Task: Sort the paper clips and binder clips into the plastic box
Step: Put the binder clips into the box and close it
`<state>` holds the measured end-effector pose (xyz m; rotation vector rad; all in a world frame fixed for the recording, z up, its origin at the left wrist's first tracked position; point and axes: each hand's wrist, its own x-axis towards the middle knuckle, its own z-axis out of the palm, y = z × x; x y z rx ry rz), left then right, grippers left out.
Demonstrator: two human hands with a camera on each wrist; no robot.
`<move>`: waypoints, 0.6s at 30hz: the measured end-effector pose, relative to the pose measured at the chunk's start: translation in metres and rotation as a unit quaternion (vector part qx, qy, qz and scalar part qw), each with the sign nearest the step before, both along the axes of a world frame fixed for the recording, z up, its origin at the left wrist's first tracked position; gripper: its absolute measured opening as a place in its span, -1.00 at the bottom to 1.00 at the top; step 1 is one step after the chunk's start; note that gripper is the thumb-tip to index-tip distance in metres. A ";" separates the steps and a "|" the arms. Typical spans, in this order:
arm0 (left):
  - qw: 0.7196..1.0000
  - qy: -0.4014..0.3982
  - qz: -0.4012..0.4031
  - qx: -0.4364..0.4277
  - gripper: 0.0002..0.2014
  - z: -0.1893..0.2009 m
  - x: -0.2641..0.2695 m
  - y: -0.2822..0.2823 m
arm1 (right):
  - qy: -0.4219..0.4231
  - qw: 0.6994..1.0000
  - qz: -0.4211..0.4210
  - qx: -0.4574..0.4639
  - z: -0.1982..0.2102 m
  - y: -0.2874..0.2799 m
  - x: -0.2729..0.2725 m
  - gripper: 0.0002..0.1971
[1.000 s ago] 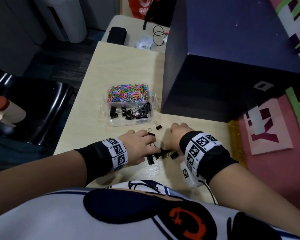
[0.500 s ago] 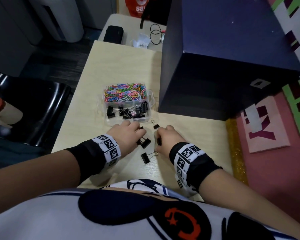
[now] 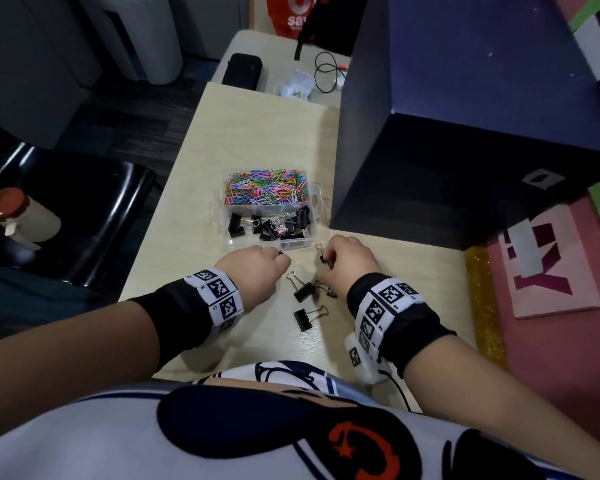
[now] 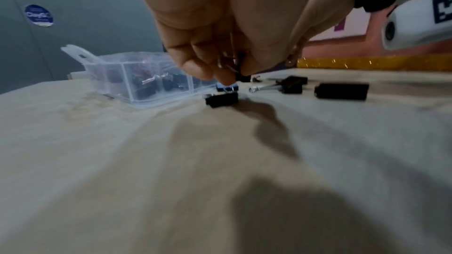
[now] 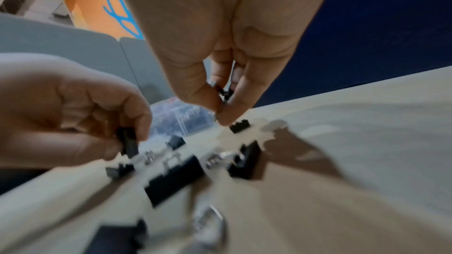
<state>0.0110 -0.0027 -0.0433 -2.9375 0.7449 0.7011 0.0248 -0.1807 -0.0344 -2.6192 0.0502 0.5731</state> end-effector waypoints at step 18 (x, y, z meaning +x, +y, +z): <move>0.995 -0.080 -0.048 -0.045 -0.64 0.008 0.011 0.013 | 0.134 0.978 0.071 -0.141 0.003 0.000 -0.003 -0.20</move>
